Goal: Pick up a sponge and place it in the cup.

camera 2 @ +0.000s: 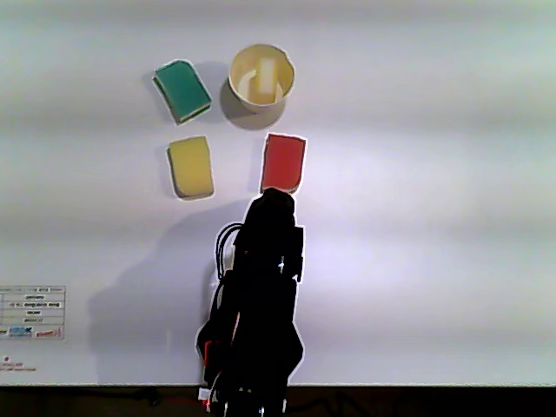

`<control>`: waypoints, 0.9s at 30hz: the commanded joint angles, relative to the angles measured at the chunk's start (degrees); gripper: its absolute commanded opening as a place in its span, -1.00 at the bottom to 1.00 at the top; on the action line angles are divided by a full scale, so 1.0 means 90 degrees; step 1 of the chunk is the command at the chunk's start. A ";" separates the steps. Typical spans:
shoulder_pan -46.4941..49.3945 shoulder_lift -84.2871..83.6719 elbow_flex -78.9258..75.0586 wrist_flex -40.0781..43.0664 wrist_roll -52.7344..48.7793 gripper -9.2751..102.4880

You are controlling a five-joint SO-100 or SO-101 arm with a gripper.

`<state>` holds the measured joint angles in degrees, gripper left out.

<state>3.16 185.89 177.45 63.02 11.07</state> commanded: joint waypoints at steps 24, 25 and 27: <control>0.0000 0.0107 -0.0039 0.1729 -0.0010 -0.84; 0.0000 0.0107 -0.0039 0.1729 -0.0010 -0.84; 0.0000 0.0107 -0.0039 0.1729 -0.0010 -0.84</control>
<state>2.81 186.42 177.36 73.39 10.02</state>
